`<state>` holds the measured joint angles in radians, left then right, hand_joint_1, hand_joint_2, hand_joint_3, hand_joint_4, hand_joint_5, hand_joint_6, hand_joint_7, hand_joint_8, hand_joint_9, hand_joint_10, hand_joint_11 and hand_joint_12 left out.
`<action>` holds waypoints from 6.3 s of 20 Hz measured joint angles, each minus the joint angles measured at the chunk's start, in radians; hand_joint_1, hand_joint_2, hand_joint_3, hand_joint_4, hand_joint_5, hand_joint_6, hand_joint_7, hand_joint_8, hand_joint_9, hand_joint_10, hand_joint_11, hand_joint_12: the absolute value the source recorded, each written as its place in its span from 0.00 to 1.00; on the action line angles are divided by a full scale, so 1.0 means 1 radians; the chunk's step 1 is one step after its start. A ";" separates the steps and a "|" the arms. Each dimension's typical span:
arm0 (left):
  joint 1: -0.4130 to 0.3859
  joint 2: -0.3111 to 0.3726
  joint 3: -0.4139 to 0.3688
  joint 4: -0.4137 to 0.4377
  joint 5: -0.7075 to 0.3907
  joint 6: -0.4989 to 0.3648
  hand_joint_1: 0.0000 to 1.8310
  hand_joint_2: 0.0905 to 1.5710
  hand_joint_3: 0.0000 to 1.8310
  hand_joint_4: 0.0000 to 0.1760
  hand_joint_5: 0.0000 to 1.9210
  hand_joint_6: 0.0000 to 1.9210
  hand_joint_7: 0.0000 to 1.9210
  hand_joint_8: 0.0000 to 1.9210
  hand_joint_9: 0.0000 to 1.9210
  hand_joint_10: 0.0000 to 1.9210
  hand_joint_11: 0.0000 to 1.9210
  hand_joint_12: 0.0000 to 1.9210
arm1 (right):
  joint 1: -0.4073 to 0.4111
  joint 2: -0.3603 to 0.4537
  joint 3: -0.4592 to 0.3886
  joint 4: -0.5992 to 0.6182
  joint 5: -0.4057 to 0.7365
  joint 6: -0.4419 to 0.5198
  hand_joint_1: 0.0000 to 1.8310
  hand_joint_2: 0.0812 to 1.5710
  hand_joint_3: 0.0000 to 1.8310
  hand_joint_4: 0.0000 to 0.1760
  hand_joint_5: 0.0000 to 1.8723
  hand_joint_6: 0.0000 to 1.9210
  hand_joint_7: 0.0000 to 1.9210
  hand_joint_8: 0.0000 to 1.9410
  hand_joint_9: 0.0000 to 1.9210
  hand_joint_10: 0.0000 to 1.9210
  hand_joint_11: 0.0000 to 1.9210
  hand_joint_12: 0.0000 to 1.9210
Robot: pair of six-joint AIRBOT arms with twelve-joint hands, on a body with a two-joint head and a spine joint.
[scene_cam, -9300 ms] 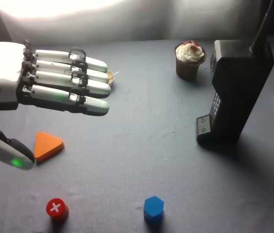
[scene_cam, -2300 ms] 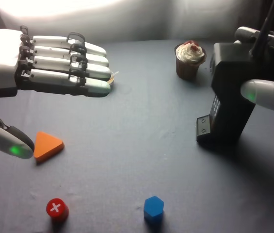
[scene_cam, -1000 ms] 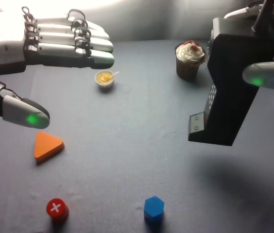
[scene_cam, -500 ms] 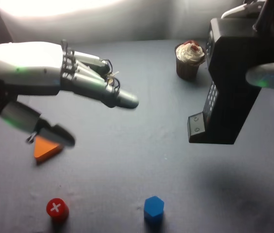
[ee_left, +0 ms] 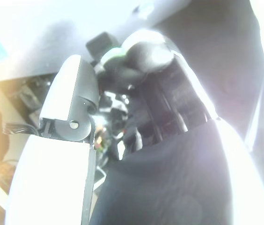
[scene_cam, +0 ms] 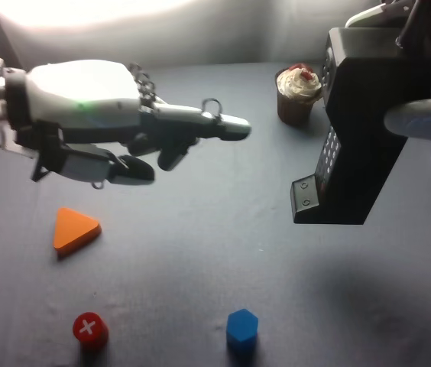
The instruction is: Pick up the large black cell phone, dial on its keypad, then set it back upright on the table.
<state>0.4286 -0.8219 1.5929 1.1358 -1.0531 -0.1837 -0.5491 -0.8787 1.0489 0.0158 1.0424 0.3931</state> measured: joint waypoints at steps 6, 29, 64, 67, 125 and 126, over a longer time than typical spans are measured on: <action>0.000 -0.010 -0.051 -0.058 0.112 0.066 0.72 0.79 0.00 0.63 0.00 0.00 0.36 0.79 0.46 1.00 0.53 1.00 | 0.004 0.000 -0.002 -0.006 0.001 0.000 0.81 0.68 0.00 0.00 0.50 0.45 0.50 0.46 0.52 0.54 0.45 0.82; -0.037 -0.034 -0.159 -0.094 0.164 0.154 0.71 0.80 0.00 0.62 0.00 0.00 0.34 0.81 0.43 1.00 0.49 1.00 | 0.004 0.000 -0.011 -0.013 0.003 -0.002 0.82 0.67 0.00 0.00 0.52 0.41 0.51 0.45 0.54 0.51 0.46 0.80; 0.054 0.038 -0.078 -0.109 -0.037 0.000 0.71 0.81 0.00 0.61 0.00 0.00 0.33 0.82 0.43 1.00 0.50 1.00 | -0.016 -0.031 0.061 -0.009 0.039 -0.019 0.81 0.68 0.00 0.00 0.51 0.43 0.50 0.45 0.54 0.51 0.46 0.80; 0.094 0.061 -0.092 -0.212 -0.059 -0.138 0.71 0.80 0.00 0.58 0.00 0.00 0.34 0.81 0.43 1.00 0.47 1.00 | -0.030 -0.062 0.105 -0.012 0.076 -0.019 0.81 0.68 0.00 0.00 0.51 0.44 0.50 0.46 0.52 0.53 0.45 0.82; 0.160 0.182 -0.285 -0.503 0.096 -0.555 0.00 0.72 0.00 0.02 0.07 0.00 0.08 0.00 0.07 0.00 0.00 0.15 | -0.200 -0.183 0.235 0.003 0.240 -0.016 0.81 0.71 0.00 0.00 0.44 0.56 0.46 0.51 0.49 0.58 0.41 0.85; 0.160 0.182 -0.285 -0.503 0.095 -0.555 0.00 0.72 0.00 0.03 0.07 0.00 0.07 0.00 0.07 0.00 0.00 0.14 | -0.200 -0.183 0.235 0.003 0.240 -0.015 0.81 0.69 0.00 0.00 0.46 0.53 0.48 0.47 0.52 0.54 0.43 0.83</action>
<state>0.5888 -0.6403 1.3075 0.6327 -0.9577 -0.7391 -0.7494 -1.0618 1.2835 0.0189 1.2827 0.3782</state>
